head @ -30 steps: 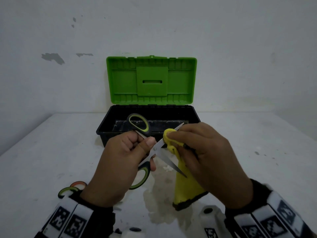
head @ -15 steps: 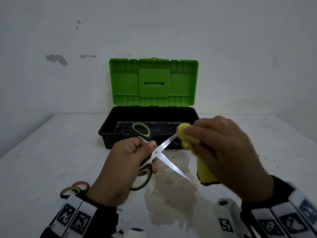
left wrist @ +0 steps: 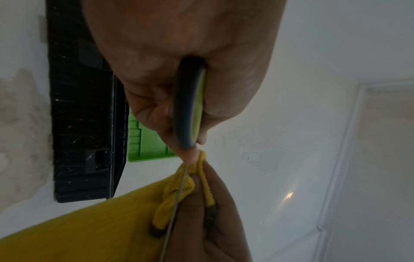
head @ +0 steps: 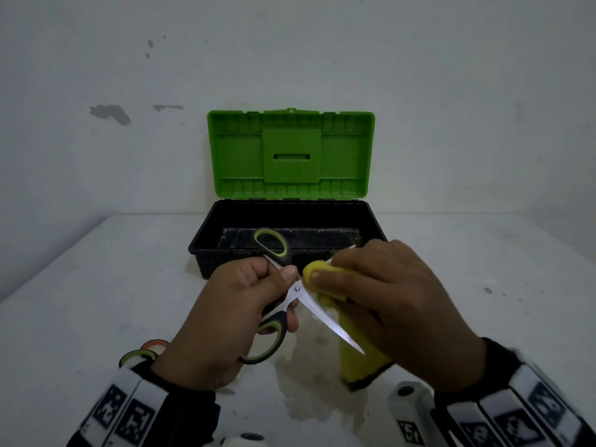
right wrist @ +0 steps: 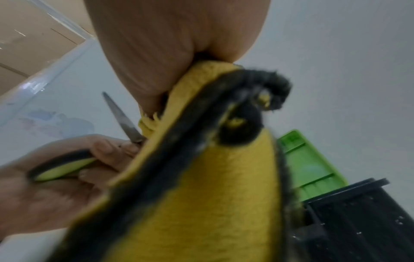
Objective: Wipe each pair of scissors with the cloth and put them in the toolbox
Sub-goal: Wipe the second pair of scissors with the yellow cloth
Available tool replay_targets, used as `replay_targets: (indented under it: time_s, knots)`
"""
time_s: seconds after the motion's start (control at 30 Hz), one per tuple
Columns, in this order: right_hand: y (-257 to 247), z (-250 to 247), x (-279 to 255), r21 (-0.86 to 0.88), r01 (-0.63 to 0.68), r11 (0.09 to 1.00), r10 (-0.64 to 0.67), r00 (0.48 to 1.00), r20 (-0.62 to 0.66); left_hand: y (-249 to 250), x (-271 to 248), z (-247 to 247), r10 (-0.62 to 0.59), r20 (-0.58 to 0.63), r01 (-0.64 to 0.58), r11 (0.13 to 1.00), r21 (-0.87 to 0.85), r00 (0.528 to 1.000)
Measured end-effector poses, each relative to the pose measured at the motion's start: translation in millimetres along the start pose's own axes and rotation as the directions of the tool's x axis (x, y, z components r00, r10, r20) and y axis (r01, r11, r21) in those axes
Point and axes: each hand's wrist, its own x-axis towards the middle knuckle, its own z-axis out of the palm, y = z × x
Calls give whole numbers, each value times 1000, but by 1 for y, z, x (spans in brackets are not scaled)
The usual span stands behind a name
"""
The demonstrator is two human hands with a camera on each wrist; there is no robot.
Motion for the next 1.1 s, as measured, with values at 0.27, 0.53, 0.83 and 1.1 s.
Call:
replay_targets:
  time_s: [0.27, 0.53, 0.83, 1.1]
  knots:
    - [-8, 3, -3, 16, -9, 1000, 10, 1000, -18, -3, 1, 1, 14, 8, -14, 1000, 4, 1000]
    - [-11, 13, -7, 18, -97, 995, 98, 994, -52, -7, 4, 0, 35, -8, -35, 999, 31, 999]
    - [16, 11, -11, 68, -197, 978, 206, 964, -165, -9, 1, -1, 83, -1, -82, 994, 75, 997]
    - [38, -12, -10, 293, -485, 824, 524, 849, -70, -16, 1, -5, 71, -64, -62, 988, 142, 995]
